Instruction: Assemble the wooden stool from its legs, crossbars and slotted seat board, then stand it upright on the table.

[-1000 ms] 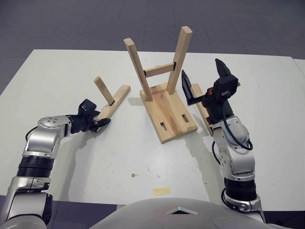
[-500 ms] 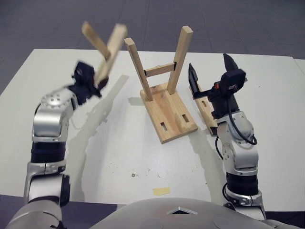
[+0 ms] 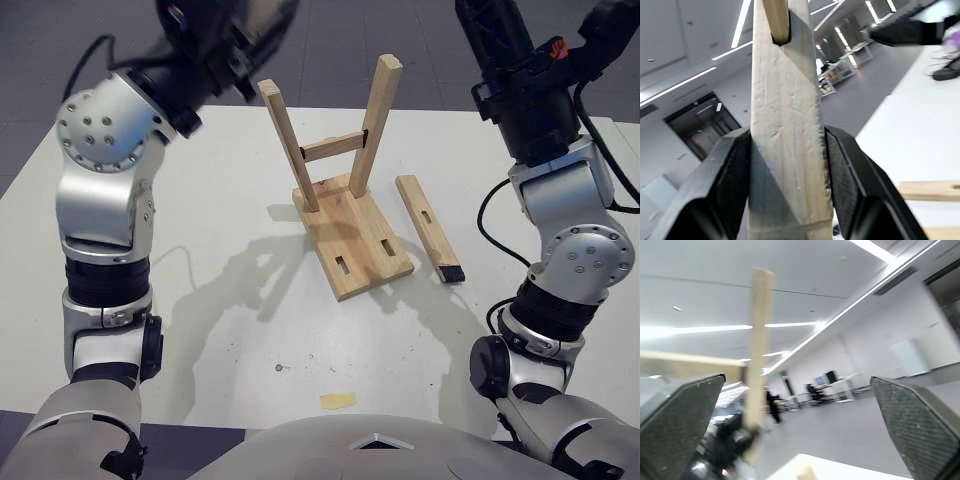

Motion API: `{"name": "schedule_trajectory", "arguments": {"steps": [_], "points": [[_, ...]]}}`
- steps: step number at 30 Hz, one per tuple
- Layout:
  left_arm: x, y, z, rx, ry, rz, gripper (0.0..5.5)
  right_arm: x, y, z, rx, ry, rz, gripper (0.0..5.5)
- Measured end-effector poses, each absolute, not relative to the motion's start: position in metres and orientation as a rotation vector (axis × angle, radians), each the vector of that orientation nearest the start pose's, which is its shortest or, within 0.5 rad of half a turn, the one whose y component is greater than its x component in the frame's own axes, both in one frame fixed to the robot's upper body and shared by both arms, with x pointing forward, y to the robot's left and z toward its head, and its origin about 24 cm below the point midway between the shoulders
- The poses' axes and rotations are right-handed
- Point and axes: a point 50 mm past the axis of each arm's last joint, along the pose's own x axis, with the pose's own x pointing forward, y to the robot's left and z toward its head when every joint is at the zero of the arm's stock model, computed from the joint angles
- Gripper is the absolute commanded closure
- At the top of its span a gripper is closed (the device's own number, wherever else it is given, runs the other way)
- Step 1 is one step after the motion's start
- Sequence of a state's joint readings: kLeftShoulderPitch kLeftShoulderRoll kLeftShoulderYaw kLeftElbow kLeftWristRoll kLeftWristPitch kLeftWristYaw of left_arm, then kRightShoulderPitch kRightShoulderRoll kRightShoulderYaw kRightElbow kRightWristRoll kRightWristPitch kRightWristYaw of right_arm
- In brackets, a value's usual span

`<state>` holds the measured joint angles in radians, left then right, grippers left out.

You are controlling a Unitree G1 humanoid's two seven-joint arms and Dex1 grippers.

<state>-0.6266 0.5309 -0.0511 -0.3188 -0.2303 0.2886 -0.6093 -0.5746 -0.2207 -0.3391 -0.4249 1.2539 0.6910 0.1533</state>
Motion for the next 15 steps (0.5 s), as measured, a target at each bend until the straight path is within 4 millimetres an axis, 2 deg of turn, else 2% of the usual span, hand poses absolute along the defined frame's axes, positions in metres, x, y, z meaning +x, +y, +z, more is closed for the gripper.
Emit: {"name": "schedule_trajectory", "arguments": {"steps": [2, 4, 6, 11, 15], "points": [[0.281, 0.125, 0.239, 0.52, -0.445, -0.855, 3.45, 0.258, -0.147, 0.271, 0.695, -0.435, 0.913, 0.1], [0.275, 0.118, 0.228, 0.522, -0.398, -0.923, 3.45, 0.257, -0.146, 0.269, 0.682, -0.412, 0.917, 0.1], [0.269, 0.113, 0.221, 0.535, -0.37, -0.986, 3.45, 0.258, -0.146, 0.267, 0.692, -0.398, 0.907, 0.38], [0.266, 0.111, 0.216, 0.551, -0.347, -1.028, 3.45, 0.258, -0.146, 0.267, 0.745, -0.39, 0.883, 1.22], [0.266, 0.111, 0.216, 0.545, -0.349, -1.03, 3.45, 0.255, -0.143, 0.258, 0.799, -0.373, 0.853, 1.78]]}}
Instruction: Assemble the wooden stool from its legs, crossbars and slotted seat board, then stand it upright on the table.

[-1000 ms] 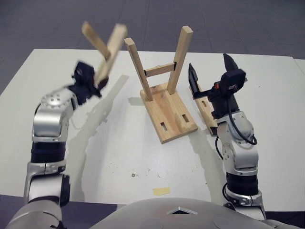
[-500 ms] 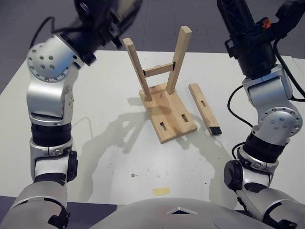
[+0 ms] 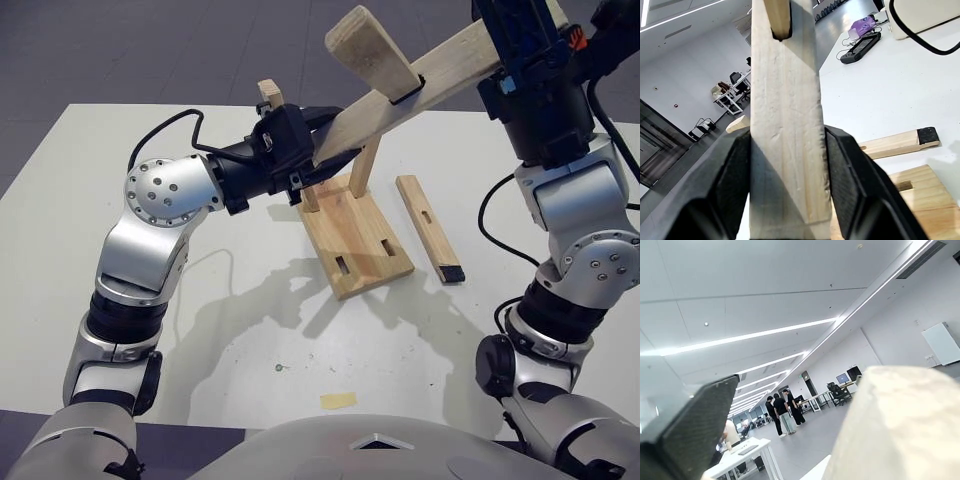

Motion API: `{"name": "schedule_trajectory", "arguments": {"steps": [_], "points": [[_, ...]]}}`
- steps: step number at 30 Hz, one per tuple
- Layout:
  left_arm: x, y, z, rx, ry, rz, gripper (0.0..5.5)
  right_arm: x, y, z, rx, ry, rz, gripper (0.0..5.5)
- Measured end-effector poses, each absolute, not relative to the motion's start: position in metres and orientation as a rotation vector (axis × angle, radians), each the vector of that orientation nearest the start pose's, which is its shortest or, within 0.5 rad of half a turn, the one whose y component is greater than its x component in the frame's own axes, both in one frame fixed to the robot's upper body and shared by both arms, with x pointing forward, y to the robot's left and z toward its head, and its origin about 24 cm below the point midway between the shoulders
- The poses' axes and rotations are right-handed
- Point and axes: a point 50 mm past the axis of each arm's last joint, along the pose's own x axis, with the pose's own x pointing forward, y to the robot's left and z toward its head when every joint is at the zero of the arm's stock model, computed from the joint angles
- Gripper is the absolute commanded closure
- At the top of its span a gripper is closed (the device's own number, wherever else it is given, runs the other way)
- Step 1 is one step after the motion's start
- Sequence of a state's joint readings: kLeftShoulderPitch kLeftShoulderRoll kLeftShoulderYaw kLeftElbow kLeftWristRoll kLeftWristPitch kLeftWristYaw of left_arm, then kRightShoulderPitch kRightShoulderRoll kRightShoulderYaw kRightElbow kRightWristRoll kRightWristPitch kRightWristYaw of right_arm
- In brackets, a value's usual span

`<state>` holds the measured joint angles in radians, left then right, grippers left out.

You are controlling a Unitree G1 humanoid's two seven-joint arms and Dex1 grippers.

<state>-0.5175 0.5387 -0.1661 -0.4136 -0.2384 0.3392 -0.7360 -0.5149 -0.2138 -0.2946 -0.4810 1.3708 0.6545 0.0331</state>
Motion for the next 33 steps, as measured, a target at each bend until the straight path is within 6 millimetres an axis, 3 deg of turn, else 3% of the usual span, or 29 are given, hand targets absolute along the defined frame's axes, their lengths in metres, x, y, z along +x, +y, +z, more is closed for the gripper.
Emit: {"name": "schedule_trajectory", "arguments": {"steps": [7, 17, 23, 24, 29, 31, 33], "points": [[0.267, 0.11, 0.214, 0.53, -0.349, -1.011, 3.45, 0.249, -0.14, 0.237, 0.871, -0.319, 0.763, 2.86], [0.265, 0.108, 0.215, 0.531, -0.356, -1.005, 3.45, 0.246, -0.145, 0.236, 0.935, -0.337, 0.735, 4.42], [0.263, 0.108, 0.217, 0.543, -0.368, -0.999, 3.45, 0.248, -0.147, 0.234, 0.999, -0.328, 0.717, 4.47], [0.263, 0.107, 0.217, 0.544, -0.371, -1.001, 3.08, 0.248, -0.147, 0.234, 1.018, -0.328, 0.713, 4.48], [0.264, 0.108, 0.213, 0.539, -0.325, -1.003, 2.28, 0.251, -0.157, 0.232, 1.023, -0.367, 0.629, 4.5], [0.264, 0.112, 0.209, 0.521, -0.284, -1.006, 1.96, 0.251, -0.167, 0.225, 0.973, -0.358, 0.557, 4.5], [0.264, 0.124, 0.206, 0.512, -0.238, -0.996, 1.61, 0.247, -0.19, 0.214, 0.933, -0.346, 0.453, 4.5]]}}
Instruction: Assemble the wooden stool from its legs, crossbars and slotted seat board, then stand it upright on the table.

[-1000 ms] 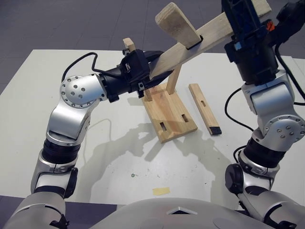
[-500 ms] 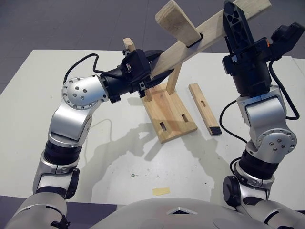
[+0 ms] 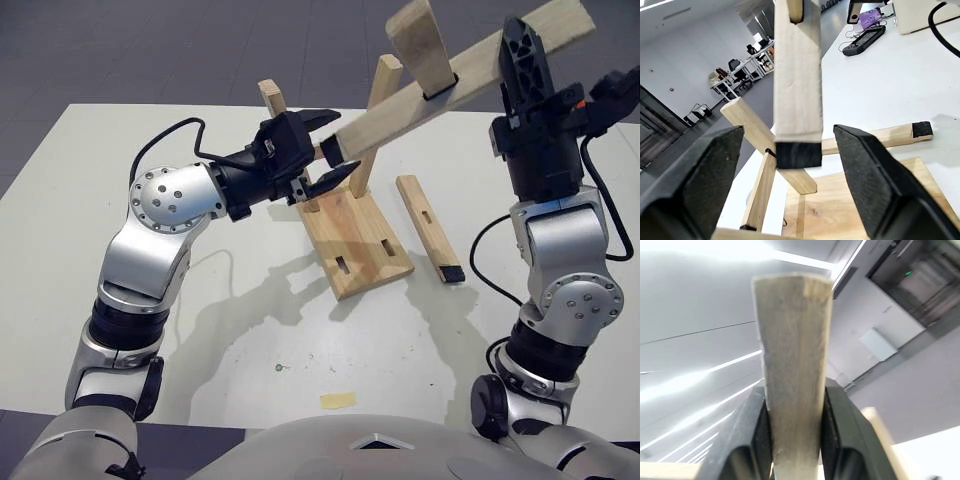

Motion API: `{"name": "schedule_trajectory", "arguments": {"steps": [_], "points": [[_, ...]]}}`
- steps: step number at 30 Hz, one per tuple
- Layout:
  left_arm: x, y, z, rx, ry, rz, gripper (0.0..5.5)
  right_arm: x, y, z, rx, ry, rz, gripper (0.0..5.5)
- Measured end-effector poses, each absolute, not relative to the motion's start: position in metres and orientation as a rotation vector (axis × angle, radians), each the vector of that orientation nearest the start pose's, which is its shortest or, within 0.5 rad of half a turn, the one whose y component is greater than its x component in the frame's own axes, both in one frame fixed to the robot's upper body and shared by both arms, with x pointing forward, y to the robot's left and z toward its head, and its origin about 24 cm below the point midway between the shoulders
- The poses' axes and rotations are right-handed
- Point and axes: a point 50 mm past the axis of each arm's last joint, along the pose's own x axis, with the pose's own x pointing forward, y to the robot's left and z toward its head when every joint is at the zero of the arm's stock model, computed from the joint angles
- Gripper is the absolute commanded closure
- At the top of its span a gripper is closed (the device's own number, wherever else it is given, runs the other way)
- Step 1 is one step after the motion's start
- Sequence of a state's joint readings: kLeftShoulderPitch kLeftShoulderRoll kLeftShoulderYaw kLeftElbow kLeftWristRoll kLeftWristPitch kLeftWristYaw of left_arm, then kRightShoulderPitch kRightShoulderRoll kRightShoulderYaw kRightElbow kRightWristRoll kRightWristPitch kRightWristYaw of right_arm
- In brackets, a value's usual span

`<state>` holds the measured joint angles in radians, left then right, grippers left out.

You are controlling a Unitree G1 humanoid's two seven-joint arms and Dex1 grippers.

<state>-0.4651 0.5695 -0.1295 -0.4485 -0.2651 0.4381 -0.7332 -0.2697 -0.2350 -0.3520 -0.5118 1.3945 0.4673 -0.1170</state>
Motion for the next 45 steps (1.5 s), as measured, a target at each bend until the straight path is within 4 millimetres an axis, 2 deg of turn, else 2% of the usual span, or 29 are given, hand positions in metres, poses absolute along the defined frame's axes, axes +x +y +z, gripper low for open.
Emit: {"name": "schedule_trajectory", "arguments": {"steps": [4, 7, 10, 17, 27, 39, 45], "points": [[0.27, 0.146, 0.215, 0.507, -0.24, -0.888, 0.98, 0.236, -0.219, 0.197, 0.817, -0.278, 0.34, 4.5], [0.279, 0.162, 0.218, 0.473, -0.245, -0.745, 0.51, 0.225, -0.225, 0.173, 0.752, -0.132, 0.336, 4.5], [0.282, 0.163, 0.214, 0.468, -0.233, -0.714, 0.12, 0.222, -0.224, 0.159, 0.734, -0.051, 0.34, 4.5], [0.282, 0.158, 0.208, 0.467, -0.22, -0.728, 0.1, 0.228, -0.216, 0.146, 0.64, -0.004, 0.341, 4.5], [0.282, 0.154, 0.202, 0.476, -0.203, -0.742, 0.1, 0.235, -0.215, 0.149, 0.496, -0.057, 0.365, 4.5], [0.282, 0.149, 0.197, 0.494, -0.19, -0.757, 0.1, 0.253, -0.195, 0.149, 0.38, -0.108, 0.42, 4.5], [0.283, 0.148, 0.196, 0.504, -0.195, -0.766, 0.1, 0.247, -0.181, 0.14, 0.221, -0.048, 0.494, 4.5]]}}
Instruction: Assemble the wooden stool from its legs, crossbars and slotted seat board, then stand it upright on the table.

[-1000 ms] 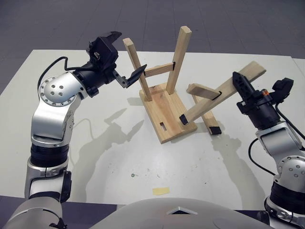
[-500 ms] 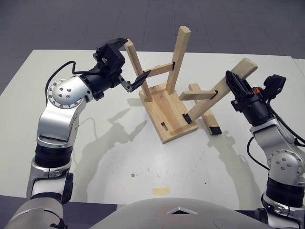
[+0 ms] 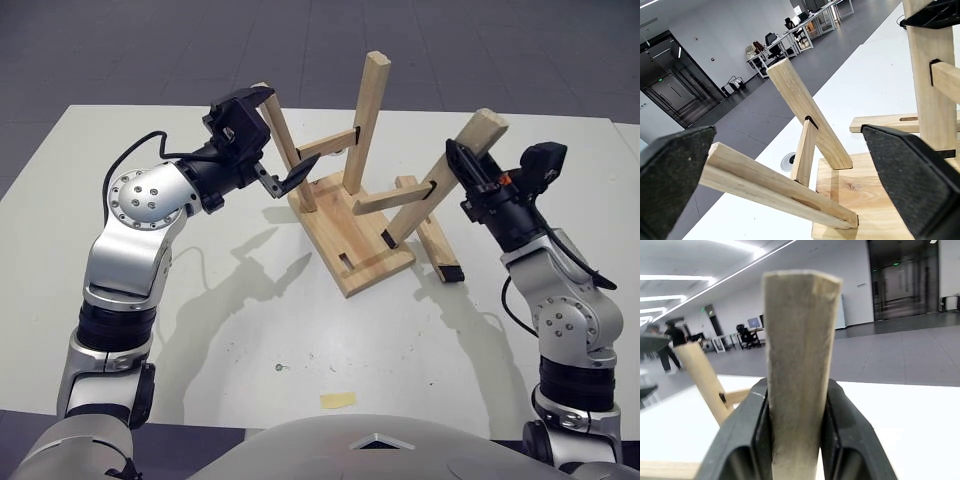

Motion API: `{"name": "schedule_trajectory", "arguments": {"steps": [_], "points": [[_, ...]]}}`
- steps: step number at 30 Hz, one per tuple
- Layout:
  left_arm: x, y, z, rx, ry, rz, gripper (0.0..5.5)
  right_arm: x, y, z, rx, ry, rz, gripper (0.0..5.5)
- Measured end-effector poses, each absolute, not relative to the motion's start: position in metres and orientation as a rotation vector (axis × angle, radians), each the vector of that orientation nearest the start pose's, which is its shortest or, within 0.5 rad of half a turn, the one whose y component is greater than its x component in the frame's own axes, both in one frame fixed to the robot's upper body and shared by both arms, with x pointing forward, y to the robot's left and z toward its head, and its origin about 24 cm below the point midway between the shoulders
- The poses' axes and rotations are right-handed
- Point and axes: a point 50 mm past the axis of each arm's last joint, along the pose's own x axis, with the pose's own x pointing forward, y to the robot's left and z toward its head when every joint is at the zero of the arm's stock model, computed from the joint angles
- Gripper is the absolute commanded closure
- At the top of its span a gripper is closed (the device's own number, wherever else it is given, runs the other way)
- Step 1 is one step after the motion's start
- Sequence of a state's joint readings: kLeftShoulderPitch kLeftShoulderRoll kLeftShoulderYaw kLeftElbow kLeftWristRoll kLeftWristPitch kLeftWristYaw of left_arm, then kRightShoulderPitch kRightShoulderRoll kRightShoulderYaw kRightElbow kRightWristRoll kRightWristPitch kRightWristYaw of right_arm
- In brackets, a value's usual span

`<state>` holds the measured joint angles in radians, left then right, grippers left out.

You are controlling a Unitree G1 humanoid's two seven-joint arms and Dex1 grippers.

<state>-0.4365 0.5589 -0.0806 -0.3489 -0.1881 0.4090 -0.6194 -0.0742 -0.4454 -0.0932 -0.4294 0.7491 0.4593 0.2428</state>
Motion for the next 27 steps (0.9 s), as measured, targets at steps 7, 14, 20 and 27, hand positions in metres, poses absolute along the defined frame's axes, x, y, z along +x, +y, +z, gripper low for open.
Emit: {"name": "schedule_trajectory", "arguments": {"steps": [7, 14, 20, 27], "points": [[0.283, 0.147, 0.193, 0.533, -0.195, -0.763, 0.1, 0.237, -0.167, 0.135, 0.186, -0.052, 0.45, 4.49], [0.284, 0.148, 0.192, 0.543, -0.198, -0.762, 0.1, 0.24, -0.16, 0.132, 0.24, -0.081, 0.402, 4.5], [0.284, 0.148, 0.192, 0.545, -0.194, -0.763, 0.1, 0.243, -0.152, 0.135, 0.294, -0.109, 0.405, 3.69], [0.284, 0.147, 0.189, 0.542, -0.182, -0.782, 0.1, 0.242, -0.144, 0.196, 0.395, -0.386, 0.453, 2.67]]}}
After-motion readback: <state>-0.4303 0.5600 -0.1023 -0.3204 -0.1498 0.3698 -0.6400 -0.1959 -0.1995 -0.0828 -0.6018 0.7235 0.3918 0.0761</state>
